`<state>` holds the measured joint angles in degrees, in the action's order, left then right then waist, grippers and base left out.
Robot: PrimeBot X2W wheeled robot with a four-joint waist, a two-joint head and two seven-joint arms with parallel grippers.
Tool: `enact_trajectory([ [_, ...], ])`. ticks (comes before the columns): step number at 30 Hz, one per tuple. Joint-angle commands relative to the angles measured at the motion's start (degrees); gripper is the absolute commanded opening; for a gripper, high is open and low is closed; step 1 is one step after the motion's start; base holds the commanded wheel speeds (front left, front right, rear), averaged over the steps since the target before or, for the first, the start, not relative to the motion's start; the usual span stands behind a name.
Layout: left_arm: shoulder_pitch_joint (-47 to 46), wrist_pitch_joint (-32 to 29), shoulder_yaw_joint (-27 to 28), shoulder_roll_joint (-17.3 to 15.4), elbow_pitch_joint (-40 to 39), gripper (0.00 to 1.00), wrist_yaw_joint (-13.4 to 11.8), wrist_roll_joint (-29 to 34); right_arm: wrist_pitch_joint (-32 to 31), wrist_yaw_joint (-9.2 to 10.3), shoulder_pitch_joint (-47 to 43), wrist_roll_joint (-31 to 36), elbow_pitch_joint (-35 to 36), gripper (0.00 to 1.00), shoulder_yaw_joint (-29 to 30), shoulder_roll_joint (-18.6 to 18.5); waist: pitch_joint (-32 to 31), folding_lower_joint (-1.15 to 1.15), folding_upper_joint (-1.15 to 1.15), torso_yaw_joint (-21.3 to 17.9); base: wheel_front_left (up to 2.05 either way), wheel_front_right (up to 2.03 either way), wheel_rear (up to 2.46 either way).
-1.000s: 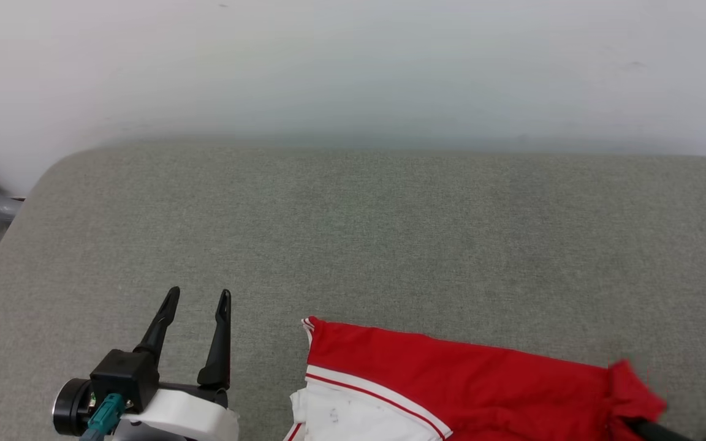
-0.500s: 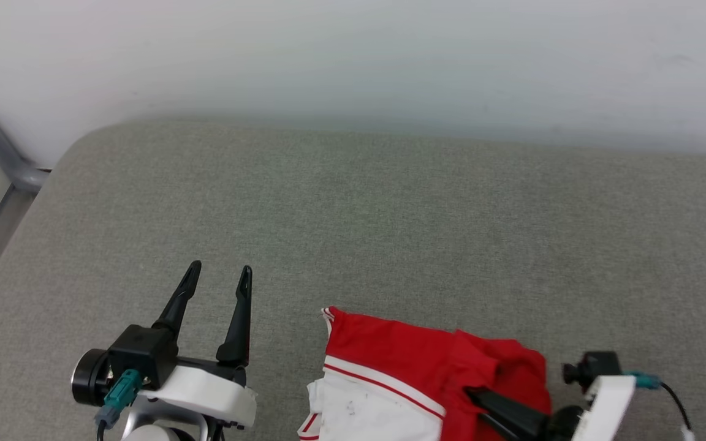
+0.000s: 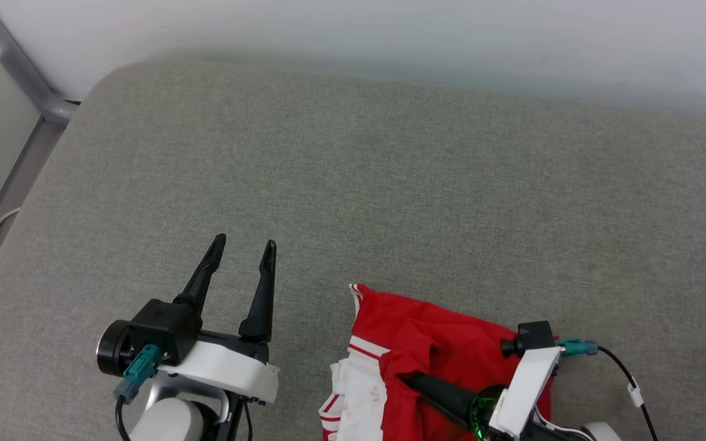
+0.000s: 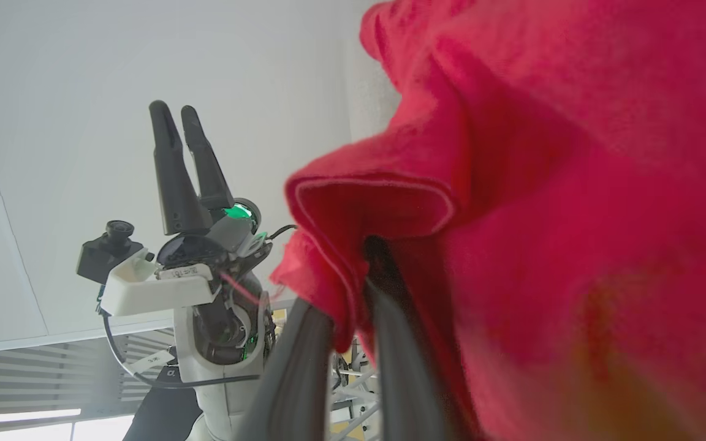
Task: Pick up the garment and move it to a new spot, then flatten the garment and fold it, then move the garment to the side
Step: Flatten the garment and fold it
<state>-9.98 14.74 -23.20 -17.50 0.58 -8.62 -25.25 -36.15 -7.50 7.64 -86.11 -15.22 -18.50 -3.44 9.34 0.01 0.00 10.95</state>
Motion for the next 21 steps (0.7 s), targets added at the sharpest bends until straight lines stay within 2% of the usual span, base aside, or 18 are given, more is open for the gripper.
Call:
enact_trajectory([
  [1, -0.92, 0.24, 0.26, 0.40, 0.46, 1.00, 0.32, 0.38, 0.61, 0.03, 0.96, 0.51, -0.85, 0.20, -0.30, 0.09, 0.88, -0.01, 0.00, 0.68, 0.00, 0.00, 0.00],
  [2, -0.95, 0.31, 0.36, 0.57, 0.69, 1.00, 0.51, 0.39, 1.20, 0.03, 1.05, 1.12, -1.41, 0.45, -0.46, 0.10, 0.99, -0.01, 0.00, 0.71, 0.00, 0.00, 0.00],
  [3, -0.93, 0.37, 0.48, 0.75, 0.94, 1.00, 0.54, 0.40, 1.79, 0.03, 1.14, 1.85, -1.84, 1.00, -0.71, 0.09, 1.00, -0.01, 0.00, 0.70, 0.00, 0.00, 0.00],
  [8, -0.13, 0.50, 1.09, 0.93, 2.02, 1.00, 1.08, 0.79, 4.77, 0.02, 2.33, 3.35, -0.19, 1.00, -1.29, 0.28, 0.10, -0.01, 0.00, 0.05, 0.00, 0.00, 0.00],
  [15, 0.43, 0.54, 1.69, 0.72, 2.59, 1.00, 1.68, 1.14, 11.15, 0.03, 2.56, 9.04, 7.65, 1.00, -1.38, -1.59, -2.10, -0.01, 0.00, -1.35, 0.00, 0.00, 0.00],
  [21, 1.88, 0.51, 2.29, 0.40, 2.84, 1.00, 1.46, 1.23, 23.87, 0.03, 0.95, 24.52, 11.94, 1.00, 1.89, -6.23, -4.34, -0.01, 0.00, -3.51, 0.00, 0.00, 0.00],
])
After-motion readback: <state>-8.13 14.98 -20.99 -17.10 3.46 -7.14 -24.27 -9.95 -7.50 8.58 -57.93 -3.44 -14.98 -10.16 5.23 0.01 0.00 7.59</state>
